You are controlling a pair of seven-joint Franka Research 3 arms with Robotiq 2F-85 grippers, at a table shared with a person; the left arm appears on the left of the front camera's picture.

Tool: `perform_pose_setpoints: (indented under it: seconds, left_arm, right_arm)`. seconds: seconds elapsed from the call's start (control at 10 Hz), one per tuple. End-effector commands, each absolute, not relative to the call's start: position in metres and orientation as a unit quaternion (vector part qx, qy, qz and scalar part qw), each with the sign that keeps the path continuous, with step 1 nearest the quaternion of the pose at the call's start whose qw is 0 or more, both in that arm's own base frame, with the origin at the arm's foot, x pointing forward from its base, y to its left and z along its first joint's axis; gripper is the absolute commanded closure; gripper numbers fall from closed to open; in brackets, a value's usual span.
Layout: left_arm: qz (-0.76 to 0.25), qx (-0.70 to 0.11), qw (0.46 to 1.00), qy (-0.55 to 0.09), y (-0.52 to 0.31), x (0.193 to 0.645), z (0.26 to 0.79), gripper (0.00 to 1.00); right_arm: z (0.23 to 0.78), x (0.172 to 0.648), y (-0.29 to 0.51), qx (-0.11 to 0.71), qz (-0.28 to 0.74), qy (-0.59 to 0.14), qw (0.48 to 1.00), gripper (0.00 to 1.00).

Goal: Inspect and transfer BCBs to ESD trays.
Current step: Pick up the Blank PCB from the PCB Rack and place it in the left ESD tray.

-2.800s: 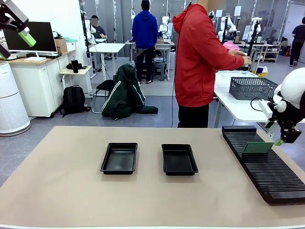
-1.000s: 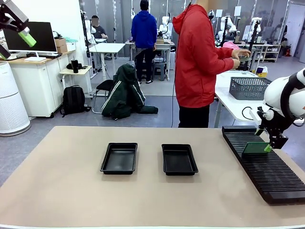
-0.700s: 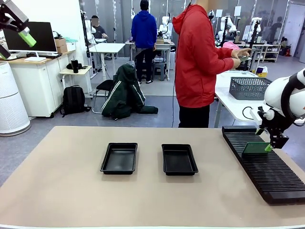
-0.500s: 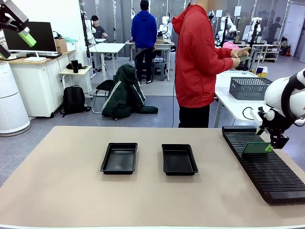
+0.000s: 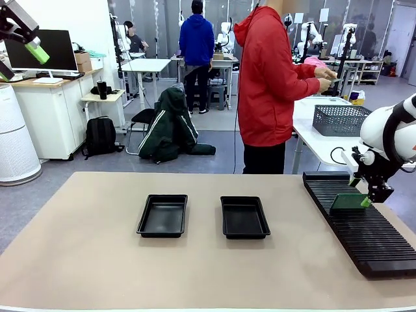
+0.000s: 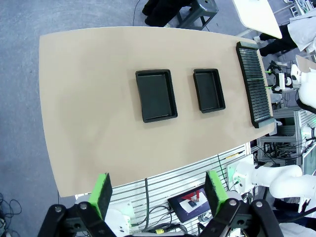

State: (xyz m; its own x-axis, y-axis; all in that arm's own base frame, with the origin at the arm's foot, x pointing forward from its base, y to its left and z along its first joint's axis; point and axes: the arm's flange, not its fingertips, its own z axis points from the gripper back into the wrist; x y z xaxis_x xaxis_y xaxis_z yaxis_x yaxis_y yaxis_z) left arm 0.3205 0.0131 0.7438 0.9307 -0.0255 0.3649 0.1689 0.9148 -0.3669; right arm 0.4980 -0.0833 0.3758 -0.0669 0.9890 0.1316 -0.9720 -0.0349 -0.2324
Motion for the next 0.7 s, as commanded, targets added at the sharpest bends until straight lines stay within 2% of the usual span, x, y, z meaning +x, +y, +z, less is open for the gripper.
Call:
perform_pose_setpoints:
  seconds: [0.0, 0.1, 0.3, 0.4, 0.5, 0.6]
  left_arm:
    - [-0.049, -0.196, 0.963, -0.176, 0.0134, 0.3202, 0.7431, 0.00]
    - [-0.049, -0.196, 0.963, -0.176, 0.0134, 0.3202, 0.7431, 0.00]
    - [-0.049, -0.196, 0.963, -0.176, 0.0134, 0.3202, 0.7431, 0.00]
    - [-0.049, -0.196, 0.963, -0.176, 0.0134, 0.3202, 0.7431, 0.00]
    - [-0.049, -0.196, 0.963, -0.176, 0.0134, 0.3202, 0.7431, 0.00]
    - [-0.049, -0.196, 0.963, -0.176, 0.0134, 0.3202, 0.7431, 0.00]
  right_arm:
    - [0.3710, 0.5023, -0.0887, -0.046, 0.727, -0.128, 0.672, 0.20]
    - [0.3706, 0.5030, -0.0886, -0.046, 0.727, -0.127, 0.673, 0.25]
    - [0.3688, 0.5063, -0.0872, -0.053, 0.727, -0.121, 0.674, 0.26]
    - [0.3675, 0.5081, -0.0876, -0.052, 0.727, -0.120, 0.675, 0.33]
    - [0.3664, 0.5096, -0.0878, -0.052, 0.726, -0.119, 0.675, 0.33]
    - [0.3656, 0.5104, -0.0874, -0.052, 0.726, -0.117, 0.676, 0.39]
